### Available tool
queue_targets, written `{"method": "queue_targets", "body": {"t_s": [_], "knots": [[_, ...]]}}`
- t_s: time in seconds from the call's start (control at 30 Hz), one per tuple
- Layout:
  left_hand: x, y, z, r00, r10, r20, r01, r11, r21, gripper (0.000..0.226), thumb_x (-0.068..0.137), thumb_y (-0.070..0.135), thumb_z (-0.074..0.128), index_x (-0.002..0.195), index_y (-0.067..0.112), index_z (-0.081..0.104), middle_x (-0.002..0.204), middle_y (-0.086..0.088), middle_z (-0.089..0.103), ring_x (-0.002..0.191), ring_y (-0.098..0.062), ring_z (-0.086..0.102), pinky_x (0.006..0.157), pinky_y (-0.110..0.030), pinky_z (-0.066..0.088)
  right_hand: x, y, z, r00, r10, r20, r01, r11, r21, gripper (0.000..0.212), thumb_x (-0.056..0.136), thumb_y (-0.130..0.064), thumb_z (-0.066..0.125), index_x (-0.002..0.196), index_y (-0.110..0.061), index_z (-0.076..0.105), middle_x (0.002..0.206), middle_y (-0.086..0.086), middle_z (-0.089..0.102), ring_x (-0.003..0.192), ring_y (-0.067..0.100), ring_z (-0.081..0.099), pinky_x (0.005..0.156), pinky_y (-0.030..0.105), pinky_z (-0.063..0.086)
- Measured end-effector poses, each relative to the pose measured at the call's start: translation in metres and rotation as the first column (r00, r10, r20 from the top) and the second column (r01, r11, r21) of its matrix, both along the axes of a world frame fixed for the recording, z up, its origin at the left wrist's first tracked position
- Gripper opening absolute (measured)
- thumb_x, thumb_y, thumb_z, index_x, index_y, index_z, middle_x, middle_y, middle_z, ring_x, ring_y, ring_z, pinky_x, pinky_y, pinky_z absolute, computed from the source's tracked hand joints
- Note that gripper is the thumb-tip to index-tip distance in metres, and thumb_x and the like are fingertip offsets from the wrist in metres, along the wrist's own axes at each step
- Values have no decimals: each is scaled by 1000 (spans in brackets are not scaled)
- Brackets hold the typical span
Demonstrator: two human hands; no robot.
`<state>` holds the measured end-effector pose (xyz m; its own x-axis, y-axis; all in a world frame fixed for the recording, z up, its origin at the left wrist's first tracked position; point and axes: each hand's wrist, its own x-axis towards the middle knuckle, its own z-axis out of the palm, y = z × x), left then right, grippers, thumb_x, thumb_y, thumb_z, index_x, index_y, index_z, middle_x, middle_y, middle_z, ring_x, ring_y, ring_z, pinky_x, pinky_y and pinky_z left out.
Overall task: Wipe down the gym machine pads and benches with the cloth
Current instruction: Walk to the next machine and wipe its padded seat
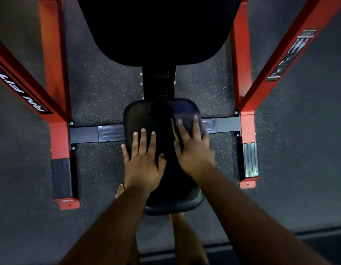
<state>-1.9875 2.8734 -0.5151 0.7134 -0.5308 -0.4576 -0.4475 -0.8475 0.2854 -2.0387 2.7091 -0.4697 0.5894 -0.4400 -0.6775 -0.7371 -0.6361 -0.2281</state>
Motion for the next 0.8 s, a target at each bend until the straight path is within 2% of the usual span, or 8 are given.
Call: {"method": "queue_targets", "body": {"t_s": [0.1,0.17,0.2,0.27,0.33,0.53,0.63,0.8], "knots": [[2,0,1,1000,-11,-28,12,1000,28,74,98,56,16,164,29,-3,172,-2,-11,157,-23,-18,125,-62,-3,-43,34,31,990,-22,-142,29,999,45,73,101,-66,30,156,-50,-16,161,-9,-41,154,39,-21,108,79,22],[2,1,0,999,-13,-36,14,999,34,74,98,56,16,164,29,-3,172,-2,-12,157,-22,-19,125,-62,-3,-40,30,27,970,118,-215,-129,991,-36,79,97,-74,22,155,-44,-23,160,-2,-44,149,38,-36,104,86,-1],[2,1,0,999,-13,-32,14,999,34,74,98,56,16,164,29,-2,172,-2,-11,157,-22,-19,125,-62,-3,-32,21,19,961,208,-181,-229,968,-100,80,97,-73,21,156,-40,-23,161,1,-41,148,37,-37,104,87,-6],[0,1,-2,1000,0,-16,0,1000,9,74,98,55,20,165,28,4,173,-3,-6,158,-23,-15,125,-62,-2,-14,-1,-3,953,301,-29,-302,946,-117,80,99,-64,29,159,-38,-17,166,-2,-33,151,34,-32,107,86,2],[-1,1,-3,1000,6,-6,-6,1000,-11,73,98,53,25,165,28,9,173,-3,-1,159,-24,-11,125,-63,0,4,-20,-20,960,274,54,-273,961,-41,80,99,-56,37,159,-42,-13,167,-11,-29,153,29,-29,110,83,13],[2,0,1,999,-8,-34,8,1000,19,73,99,55,18,164,28,0,172,-3,-10,158,-24,-17,124,-64,-1,-38,19,11,995,86,50,-84,996,-42,74,102,-54,37,160,-46,-9,167,-16,-27,153,24,-30,108,67,38],[0,0,0,999,-4,-42,4,1000,17,73,99,54,20,165,27,2,173,-4,-7,158,-25,-14,124,-65,0,-47,20,8,998,40,56,-38,999,-24,74,102,-50,40,160,-47,-7,167,-16,-25,154,26,-28,109,67,38],[-2,2,-5,1000,5,-7,-6,1000,-13,74,97,51,28,165,26,10,173,-5,1,159,-27,-8,124,-65,2,62,-45,-47,993,-46,109,51,998,-45,70,102,-44,39,160,-46,1,171,-13,-13,157,31,-15,112,72,30]]}}
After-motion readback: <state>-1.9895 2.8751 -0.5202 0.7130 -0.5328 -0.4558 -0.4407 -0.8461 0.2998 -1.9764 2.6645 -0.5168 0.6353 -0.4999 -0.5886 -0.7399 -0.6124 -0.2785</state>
